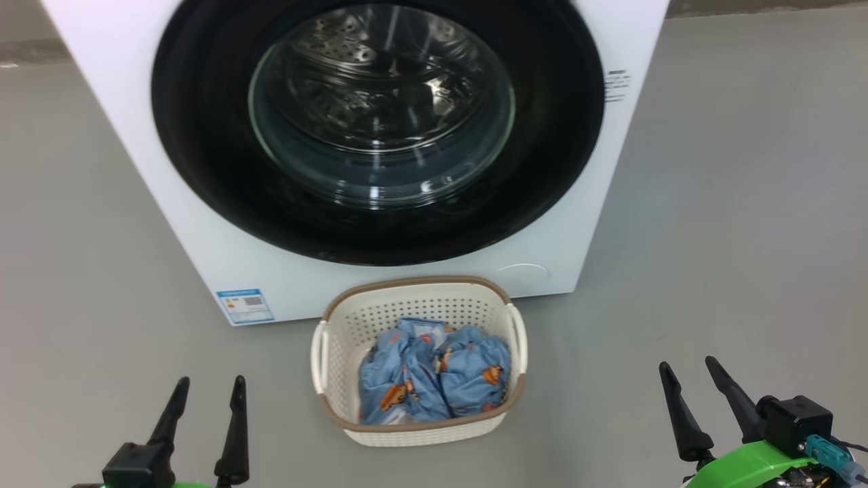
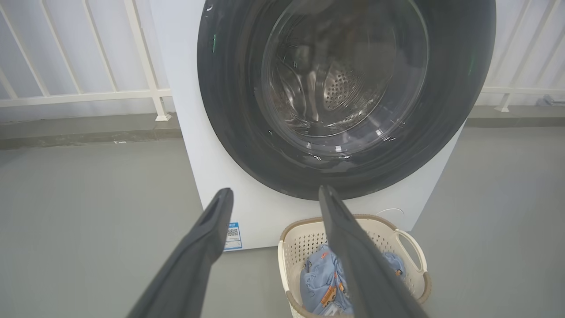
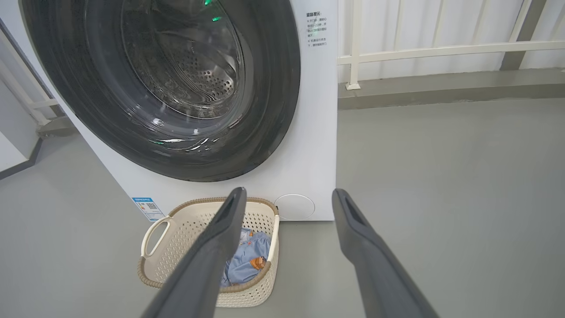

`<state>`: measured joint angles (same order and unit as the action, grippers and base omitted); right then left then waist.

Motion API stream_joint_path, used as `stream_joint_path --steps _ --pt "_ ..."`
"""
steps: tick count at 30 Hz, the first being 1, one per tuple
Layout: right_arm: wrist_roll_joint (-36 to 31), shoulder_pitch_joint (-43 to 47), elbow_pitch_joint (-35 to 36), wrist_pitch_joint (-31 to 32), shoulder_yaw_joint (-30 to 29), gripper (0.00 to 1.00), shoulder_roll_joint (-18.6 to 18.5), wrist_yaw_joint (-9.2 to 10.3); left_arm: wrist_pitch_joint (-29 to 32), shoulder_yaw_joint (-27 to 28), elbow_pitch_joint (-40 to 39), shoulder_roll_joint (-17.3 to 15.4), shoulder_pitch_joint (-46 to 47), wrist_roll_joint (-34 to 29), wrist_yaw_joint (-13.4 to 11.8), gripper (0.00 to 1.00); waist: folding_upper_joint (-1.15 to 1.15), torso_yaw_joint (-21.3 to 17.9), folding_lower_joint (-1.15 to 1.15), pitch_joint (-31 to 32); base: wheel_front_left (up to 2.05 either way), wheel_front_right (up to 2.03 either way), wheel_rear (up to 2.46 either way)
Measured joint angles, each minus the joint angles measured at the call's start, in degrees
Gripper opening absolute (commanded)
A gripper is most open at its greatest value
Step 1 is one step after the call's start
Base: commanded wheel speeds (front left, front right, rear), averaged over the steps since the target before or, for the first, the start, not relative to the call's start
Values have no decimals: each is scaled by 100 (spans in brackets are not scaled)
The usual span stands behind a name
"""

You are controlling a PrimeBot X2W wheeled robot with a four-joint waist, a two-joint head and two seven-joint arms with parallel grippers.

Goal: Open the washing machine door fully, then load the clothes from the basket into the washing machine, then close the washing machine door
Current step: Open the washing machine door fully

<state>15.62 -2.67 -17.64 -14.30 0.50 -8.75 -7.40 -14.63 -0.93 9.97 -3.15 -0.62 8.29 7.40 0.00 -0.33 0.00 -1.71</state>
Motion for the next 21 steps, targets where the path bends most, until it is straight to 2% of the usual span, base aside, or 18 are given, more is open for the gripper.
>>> stream_joint_path --steps 16,21 --pt "-49 0 34 0 -79 100 4 0 0 -48 -22 1 1 14 0 100 0 -19 0 -28 122 122 -243" --pt "-93 0 41 0 -112 100 -2 0 0 -92 -163 4 1 309 0 100 0 -19 0 -30 100 95 -195"
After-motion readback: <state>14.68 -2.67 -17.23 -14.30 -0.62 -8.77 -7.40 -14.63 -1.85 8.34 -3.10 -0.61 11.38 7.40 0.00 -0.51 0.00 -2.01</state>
